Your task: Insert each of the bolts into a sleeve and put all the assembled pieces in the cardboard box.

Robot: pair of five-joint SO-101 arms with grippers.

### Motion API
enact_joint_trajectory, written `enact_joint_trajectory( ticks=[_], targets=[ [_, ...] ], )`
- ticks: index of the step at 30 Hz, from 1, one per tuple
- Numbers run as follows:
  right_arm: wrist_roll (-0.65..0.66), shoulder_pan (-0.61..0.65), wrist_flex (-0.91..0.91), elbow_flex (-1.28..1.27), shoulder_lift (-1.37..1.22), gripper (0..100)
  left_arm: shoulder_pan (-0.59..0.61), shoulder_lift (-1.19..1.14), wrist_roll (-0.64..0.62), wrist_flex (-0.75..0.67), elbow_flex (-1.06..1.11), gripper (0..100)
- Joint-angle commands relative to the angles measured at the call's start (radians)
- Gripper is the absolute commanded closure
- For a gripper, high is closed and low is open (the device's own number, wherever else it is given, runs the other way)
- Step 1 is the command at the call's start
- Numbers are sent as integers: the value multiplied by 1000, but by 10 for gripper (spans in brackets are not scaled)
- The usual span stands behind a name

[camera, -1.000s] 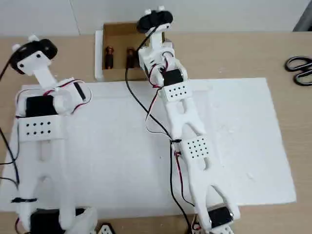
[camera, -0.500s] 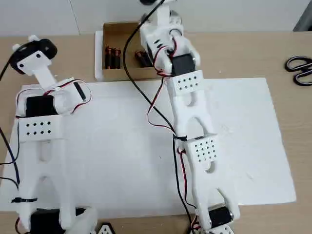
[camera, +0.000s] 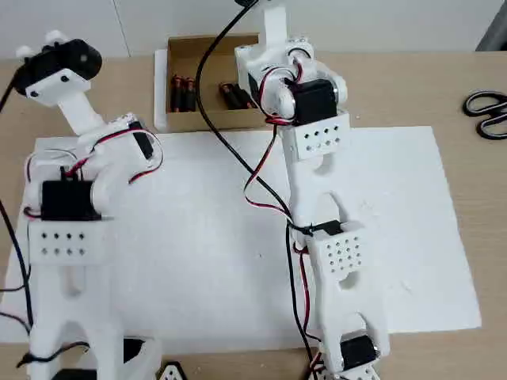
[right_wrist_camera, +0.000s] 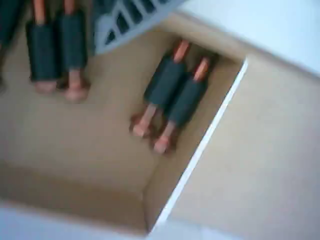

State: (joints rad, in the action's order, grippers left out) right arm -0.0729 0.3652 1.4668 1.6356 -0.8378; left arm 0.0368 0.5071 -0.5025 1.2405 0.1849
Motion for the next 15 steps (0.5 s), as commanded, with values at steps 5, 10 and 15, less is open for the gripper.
enact_joint_trajectory(
  ticks=[5, 10, 15],
  targets=[
    [2, -48, 194, 46, 143, 954, -12, 109, 0, -26, -45, 993],
    [2, -58, 259, 46, 206, 995, -18, 160, 0, 15, -45, 993],
    [-3, -67, 271, 43, 268, 995, -21, 212, 0, 115, -45, 993]
  ],
)
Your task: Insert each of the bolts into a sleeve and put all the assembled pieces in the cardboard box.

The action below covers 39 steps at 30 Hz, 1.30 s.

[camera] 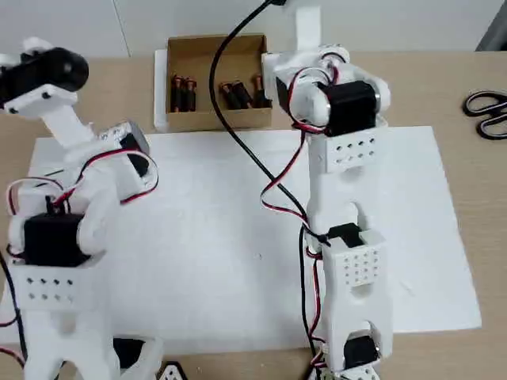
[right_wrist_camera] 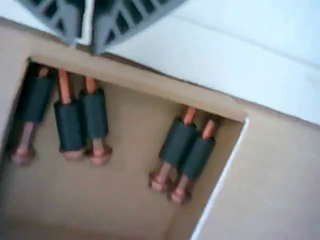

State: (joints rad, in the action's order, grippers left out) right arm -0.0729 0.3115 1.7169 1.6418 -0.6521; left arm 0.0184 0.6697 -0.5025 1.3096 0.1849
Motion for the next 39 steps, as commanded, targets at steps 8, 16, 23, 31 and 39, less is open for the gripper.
enact_joint_trajectory(
  ticks=[8, 16, 23, 31, 39],
  targets=[
    [-75, -28, 38, 34, 157, 996, -3, 184, 32, 161, -41, 993],
    [-75, -90, 44, 32, 206, 996, -3, 443, 43, 160, 128, 993],
    [-75, -171, 44, -241, 360, 996, 3, 674, 123, 157, 346, 993],
    [-77, -216, 33, -844, 766, 995, 3, 859, 157, 95, 492, 993],
    [-81, -344, 16, -1428, 1161, 995, 2, 973, 153, 97, 605, 993]
  ],
)
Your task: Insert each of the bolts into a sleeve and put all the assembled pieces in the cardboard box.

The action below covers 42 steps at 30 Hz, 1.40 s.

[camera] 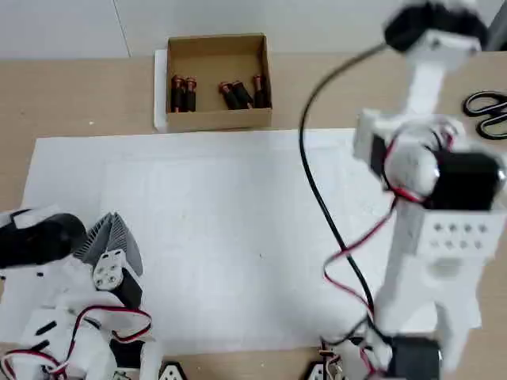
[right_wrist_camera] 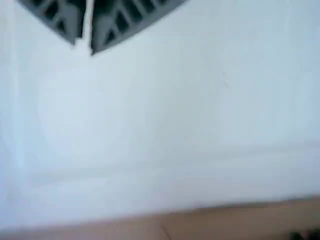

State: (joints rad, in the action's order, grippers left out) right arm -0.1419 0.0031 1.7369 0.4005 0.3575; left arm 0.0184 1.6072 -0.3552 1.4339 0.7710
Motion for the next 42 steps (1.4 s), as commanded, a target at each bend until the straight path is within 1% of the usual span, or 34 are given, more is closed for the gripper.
enact_joint_trajectory(
  ticks=[1, 4, 8, 11, 15, 19, 22, 26, 28, 34, 39, 42],
  targets=[
    [-12, -47, -8, -256, 205, 995, 2, 54, 6, -28, 35, 993],
    [-11, -70, -61, -482, 387, 995, 0, 117, 6, -28, 79, 993],
    [-3, -82, -191, -822, 673, 995, 2, 210, 8, -28, 153, 993],
    [0, -82, -282, -1077, 903, 995, 5, 213, 6, -25, 173, 993],
    [86, -82, -351, -1330, 1208, 995, 2, 212, 6, -29, 197, 993],
    [157, -76, -352, -1508, 1466, 995, -2, 212, 6, -29, 229, 993],
    [132, -81, -343, -1533, 1438, 995, -3, 212, 8, -40, 260, 993],
    [112, -76, -414, -1545, 1423, 995, -3, 212, 11, -75, 338, 993],
    [112, -76, -441, -1588, 1423, 995, -3, 212, 14, -106, 394, 993],
    [114, -76, -506, -1738, 1425, 995, -3, 212, 112, -216, 565, 993],
    [114, -76, -610, -1847, 1425, 995, -2, 212, 117, -288, 685, 993],
    [114, -76, -644, -1903, 1425, 995, 2, 212, 117, -299, 733, 993]
  ],
)
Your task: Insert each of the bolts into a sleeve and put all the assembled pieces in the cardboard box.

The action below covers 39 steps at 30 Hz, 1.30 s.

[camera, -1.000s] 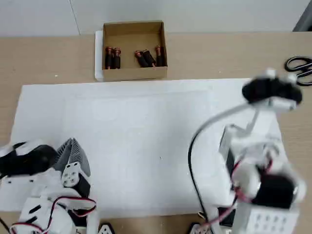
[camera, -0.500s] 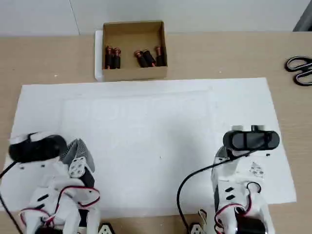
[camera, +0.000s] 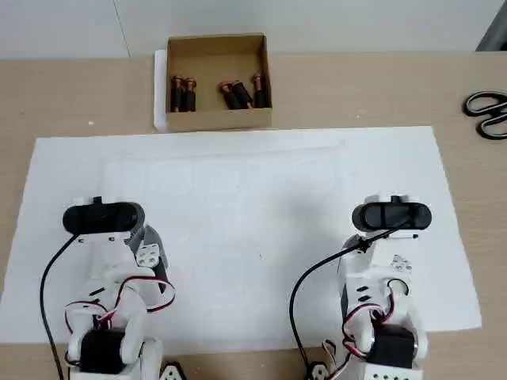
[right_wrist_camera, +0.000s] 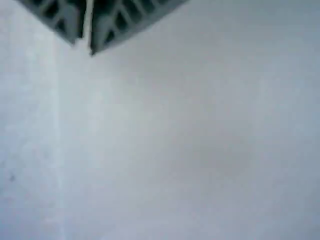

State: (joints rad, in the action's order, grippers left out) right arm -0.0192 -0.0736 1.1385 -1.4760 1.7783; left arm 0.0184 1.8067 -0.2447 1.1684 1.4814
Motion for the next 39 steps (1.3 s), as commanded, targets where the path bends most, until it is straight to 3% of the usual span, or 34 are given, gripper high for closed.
enact_joint_trajectory(
  ticks=[1, 30, 39],
  targets=[
    [-9, 1, -51, -43, 4, 995, 3, 12, 6, -32, 36, 993],
    [-12, -7, -51, -157, 38, 995, 46, 12, -6, -51, 134, 993],
    [-12, -5, -51, -157, 38, 995, 245, 12, -269, -54, 153, 993]
  ],
)
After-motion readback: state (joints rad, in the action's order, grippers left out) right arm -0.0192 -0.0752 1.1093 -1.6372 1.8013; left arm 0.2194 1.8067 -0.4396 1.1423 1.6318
